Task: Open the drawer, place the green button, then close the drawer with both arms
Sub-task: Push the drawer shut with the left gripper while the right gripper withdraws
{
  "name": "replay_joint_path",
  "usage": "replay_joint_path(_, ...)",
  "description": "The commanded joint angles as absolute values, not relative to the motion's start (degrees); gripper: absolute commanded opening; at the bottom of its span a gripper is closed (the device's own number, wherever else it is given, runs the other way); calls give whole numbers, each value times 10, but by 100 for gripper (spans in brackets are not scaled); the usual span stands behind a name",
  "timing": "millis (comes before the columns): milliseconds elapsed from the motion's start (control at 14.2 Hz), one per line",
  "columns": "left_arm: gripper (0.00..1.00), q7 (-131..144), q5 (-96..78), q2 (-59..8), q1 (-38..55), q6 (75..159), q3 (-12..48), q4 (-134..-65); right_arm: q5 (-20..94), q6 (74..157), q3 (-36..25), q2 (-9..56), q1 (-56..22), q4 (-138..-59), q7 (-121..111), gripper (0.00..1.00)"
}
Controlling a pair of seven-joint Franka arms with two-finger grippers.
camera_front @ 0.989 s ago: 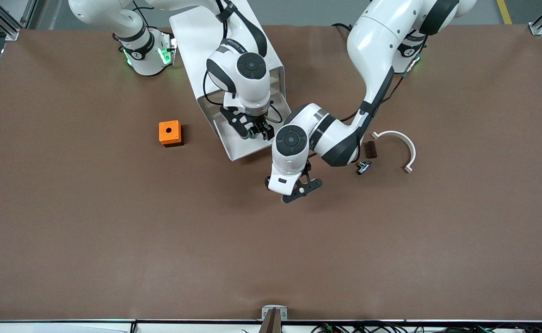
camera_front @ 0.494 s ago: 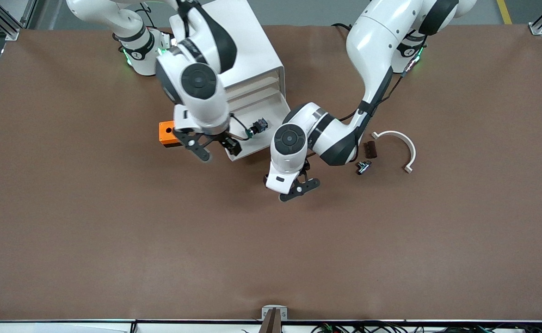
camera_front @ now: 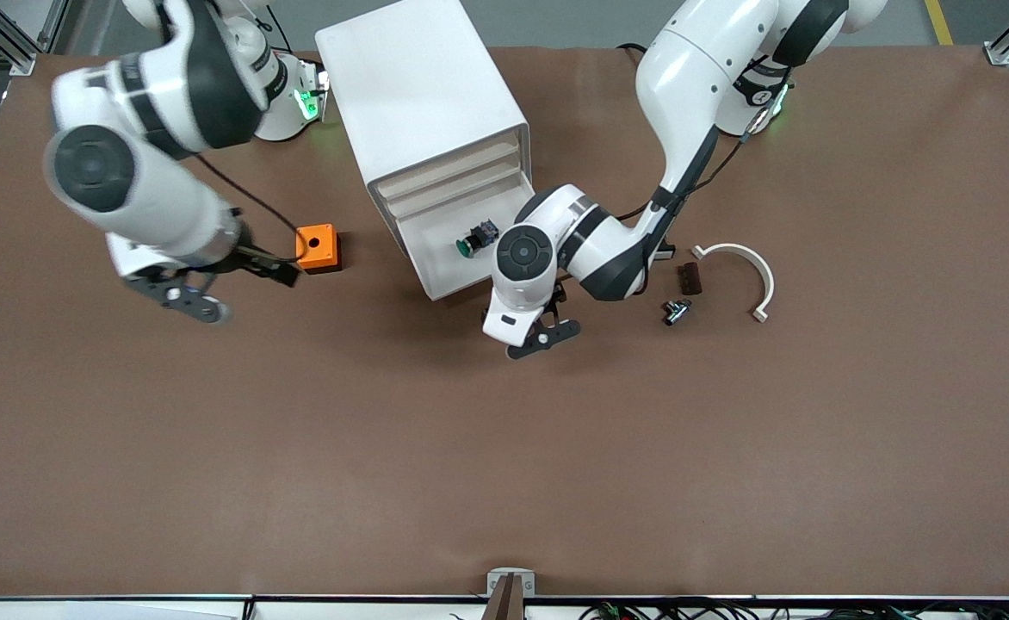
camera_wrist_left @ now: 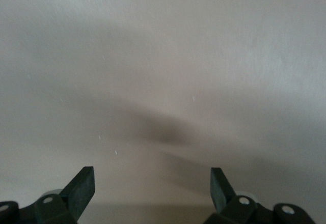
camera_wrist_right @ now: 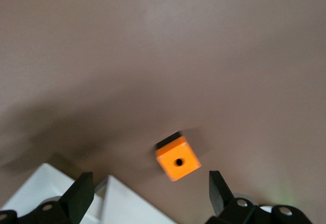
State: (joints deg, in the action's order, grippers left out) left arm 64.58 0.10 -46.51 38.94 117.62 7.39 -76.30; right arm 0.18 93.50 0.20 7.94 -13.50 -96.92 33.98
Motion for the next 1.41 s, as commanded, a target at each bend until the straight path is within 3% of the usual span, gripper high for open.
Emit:
replay_joint_path(0, 100, 638, 6, -460, 389, 1172, 100, -770, 10, 906, 14, 60, -54, -959, 193, 100)
replay_joint_path(424, 100, 639, 3, -469, 391, 1172, 141, -773, -1, 796, 14, 74, 41, -821, -19, 100)
replay_joint_path(1342, 100, 638, -63, -470, 420, 1172, 166, -807, -13, 778, 18, 72, 50, -785, -19, 100)
